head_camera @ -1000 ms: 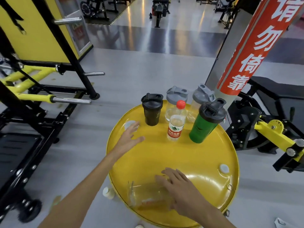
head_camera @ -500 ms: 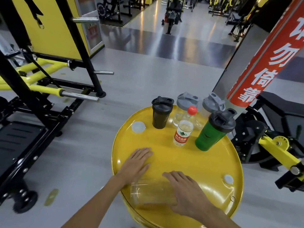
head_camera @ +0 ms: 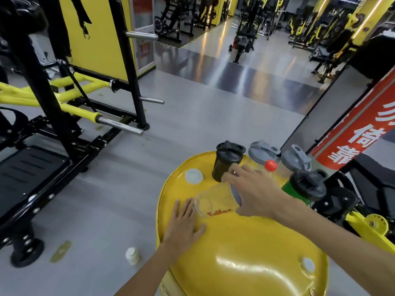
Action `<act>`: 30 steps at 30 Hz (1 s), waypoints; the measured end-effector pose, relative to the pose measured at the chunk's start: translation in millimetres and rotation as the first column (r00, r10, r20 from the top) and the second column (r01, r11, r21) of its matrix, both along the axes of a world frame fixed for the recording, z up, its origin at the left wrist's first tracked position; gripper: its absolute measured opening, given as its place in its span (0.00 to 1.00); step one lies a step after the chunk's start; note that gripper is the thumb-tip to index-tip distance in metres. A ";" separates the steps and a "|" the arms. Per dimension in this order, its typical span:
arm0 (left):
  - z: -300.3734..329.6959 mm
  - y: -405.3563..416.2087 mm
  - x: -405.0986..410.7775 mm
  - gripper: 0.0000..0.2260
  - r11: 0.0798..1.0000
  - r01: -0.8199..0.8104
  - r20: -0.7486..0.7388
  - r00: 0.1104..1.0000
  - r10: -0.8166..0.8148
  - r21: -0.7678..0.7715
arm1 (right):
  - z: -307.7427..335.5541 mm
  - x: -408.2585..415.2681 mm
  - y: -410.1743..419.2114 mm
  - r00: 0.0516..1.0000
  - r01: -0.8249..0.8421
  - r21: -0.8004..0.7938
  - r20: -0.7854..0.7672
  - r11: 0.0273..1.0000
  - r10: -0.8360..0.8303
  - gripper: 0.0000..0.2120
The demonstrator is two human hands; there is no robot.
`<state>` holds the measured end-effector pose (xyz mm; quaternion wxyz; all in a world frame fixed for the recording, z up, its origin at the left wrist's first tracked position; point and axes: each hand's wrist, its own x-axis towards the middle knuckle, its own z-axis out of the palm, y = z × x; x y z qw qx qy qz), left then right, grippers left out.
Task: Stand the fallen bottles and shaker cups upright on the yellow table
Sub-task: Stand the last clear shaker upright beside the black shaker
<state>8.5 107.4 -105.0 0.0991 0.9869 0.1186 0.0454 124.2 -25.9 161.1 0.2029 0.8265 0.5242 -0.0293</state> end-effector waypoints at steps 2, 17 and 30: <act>-0.9 0.0 0.0 0.34 1.000 -0.019 -0.017 1.000 0.019 -0.010 | 1.4 13.2 21.5 0.999 -0.001 -0.054 0.037 0.999 0.003 0.34; -1.3 2.3 -1.4 0.33 1.000 -0.005 0.053 0.999 0.006 -0.018 | -21.7 52.5 111.6 0.991 0.107 -0.398 0.113 0.911 -0.067 0.32; 1.0 2.3 -0.7 0.33 1.000 -0.010 0.044 0.999 0.011 -0.026 | -40.7 20.1 123.9 0.943 0.129 -0.479 0.330 0.868 0.041 0.25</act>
